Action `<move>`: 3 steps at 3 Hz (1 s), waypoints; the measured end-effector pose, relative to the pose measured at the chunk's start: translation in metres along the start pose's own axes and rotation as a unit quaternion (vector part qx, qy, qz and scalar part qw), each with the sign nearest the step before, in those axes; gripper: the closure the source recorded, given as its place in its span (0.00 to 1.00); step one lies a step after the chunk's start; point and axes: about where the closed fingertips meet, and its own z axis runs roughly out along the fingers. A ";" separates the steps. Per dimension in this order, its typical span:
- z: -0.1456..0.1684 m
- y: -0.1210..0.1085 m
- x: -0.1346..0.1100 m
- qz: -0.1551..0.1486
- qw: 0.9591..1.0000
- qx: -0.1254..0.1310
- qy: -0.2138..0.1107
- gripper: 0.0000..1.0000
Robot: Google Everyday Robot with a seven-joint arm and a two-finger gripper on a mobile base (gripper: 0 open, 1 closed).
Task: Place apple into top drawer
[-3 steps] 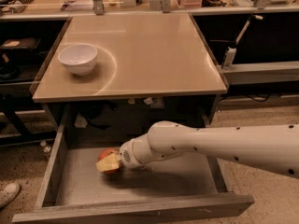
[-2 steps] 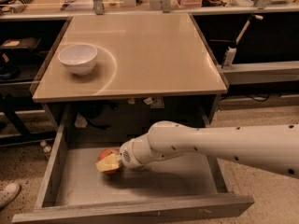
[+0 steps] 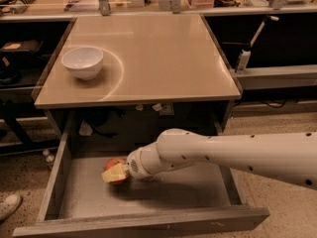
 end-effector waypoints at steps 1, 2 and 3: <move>0.000 0.000 0.000 0.000 1.000 0.000 0.000 0.11; 0.000 0.000 0.000 0.000 1.000 0.000 0.000 0.00; 0.000 0.000 0.000 0.000 1.000 0.000 0.000 0.00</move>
Offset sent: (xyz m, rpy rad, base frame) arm 0.0000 0.0000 0.0000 0.0000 0.0000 0.0000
